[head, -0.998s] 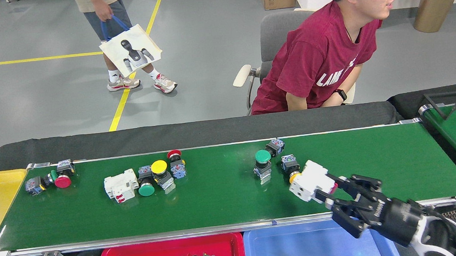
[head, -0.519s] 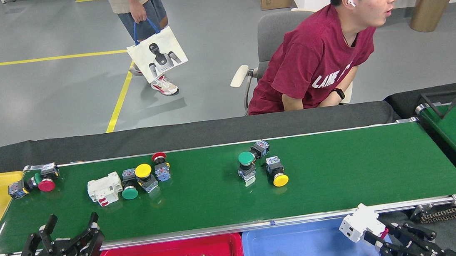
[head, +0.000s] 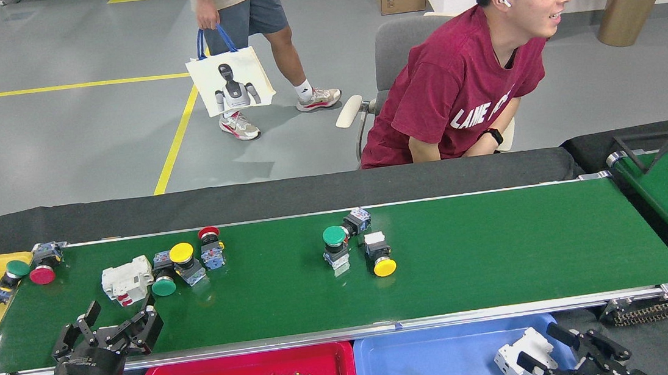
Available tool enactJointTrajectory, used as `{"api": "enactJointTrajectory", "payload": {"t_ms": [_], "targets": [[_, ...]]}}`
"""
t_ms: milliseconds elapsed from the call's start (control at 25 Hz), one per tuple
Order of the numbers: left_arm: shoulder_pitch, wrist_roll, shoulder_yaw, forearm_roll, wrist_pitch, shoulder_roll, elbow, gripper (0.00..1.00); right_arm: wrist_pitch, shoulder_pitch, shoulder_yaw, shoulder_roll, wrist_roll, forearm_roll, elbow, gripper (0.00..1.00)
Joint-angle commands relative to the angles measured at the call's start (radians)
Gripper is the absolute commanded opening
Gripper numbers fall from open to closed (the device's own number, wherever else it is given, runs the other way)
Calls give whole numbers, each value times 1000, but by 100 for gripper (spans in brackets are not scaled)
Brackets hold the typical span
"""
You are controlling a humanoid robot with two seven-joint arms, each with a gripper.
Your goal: Pick switch part from conveyor to tray
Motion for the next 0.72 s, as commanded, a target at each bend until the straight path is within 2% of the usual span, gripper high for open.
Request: {"api": "enactJointTrajectory", "payload": {"t_ms": [0, 80, 160, 200, 240, 319, 399, 439, 599, 679], "targets": [[-46, 17, -35, -2, 82, 33, 44, 99, -15, -51, -8, 25, 1, 28, -28, 99], [-91, 26, -74, -2, 148, 57, 122, 98, -15, -125, -3, 51, 1, 103, -25, 99], [-125, 61, -85, -2, 183, 67, 179, 94, 88, -173, -1, 92, 1, 160, -16, 99], [-142, 86, -88, -2, 194, 71, 213, 88, 166, -196, 0, 115, -1, 197, 0, 99], [-159, 110, -92, -2, 198, 76, 247, 77, 233, -217, 2, 133, -2, 239, 13, 99], [-187, 158, -91, 0, 200, 77, 301, 49, 339, -251, 26, 157, -4, 298, 47, 99], [-204, 201, -88, 0, 205, 80, 337, 32, 457, -280, 54, 157, -12, 330, 92, 99], [-207, 213, -88, 1, 211, 82, 345, 27, 517, -288, 69, 149, -16, 344, 98, 99], [-205, 218, -89, 1, 218, 85, 347, 17, 606, -263, 74, 144, -51, 353, 87, 99], [-202, 218, -88, 3, 217, 87, 347, 13, 606, -205, 71, 107, -76, 351, 50, 99]]}}
